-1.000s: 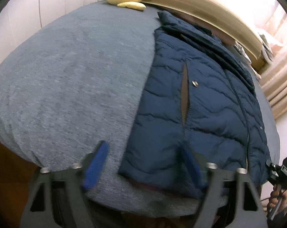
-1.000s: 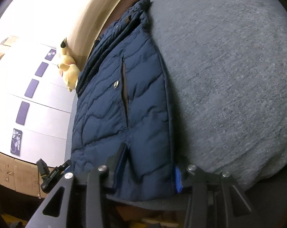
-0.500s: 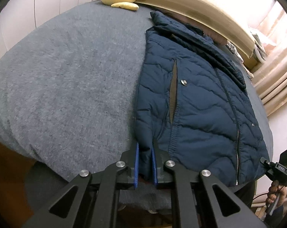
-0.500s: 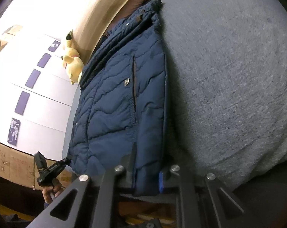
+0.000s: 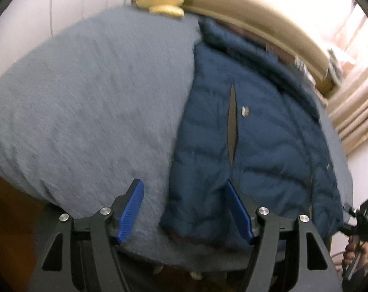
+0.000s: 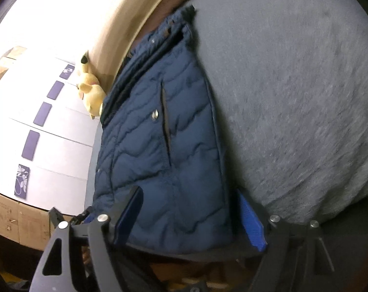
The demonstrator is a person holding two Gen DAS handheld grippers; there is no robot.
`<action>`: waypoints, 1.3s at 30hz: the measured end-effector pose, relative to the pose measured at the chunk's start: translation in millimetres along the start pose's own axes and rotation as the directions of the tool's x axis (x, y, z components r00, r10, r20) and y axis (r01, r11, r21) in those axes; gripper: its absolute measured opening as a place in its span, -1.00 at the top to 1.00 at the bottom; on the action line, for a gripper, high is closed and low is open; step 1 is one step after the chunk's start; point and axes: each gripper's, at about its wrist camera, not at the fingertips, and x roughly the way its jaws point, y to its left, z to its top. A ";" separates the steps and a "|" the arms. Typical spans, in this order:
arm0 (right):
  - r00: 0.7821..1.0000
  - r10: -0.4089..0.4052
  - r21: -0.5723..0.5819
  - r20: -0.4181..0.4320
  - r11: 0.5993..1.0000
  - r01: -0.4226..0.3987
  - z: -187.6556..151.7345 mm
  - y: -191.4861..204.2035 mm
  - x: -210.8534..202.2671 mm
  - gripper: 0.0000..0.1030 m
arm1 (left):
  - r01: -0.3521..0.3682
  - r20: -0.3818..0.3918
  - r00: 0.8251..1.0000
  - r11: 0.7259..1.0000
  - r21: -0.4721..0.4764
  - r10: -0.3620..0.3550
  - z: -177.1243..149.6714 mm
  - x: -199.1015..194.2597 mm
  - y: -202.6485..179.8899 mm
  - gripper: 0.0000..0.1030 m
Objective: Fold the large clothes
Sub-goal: 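Grasp the folded jacket edge with both tools and fold it lengthwise, then hold the navy jacket edge with both tools and lift it off the bed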
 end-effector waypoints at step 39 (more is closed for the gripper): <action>0.996 -0.078 -0.020 -0.037 0.997 0.077 3.5 5.4 16.2 0.67 | 0.124 -0.102 0.987 0.992 -0.004 -0.124 -27.9 2.0 -7.8 0.76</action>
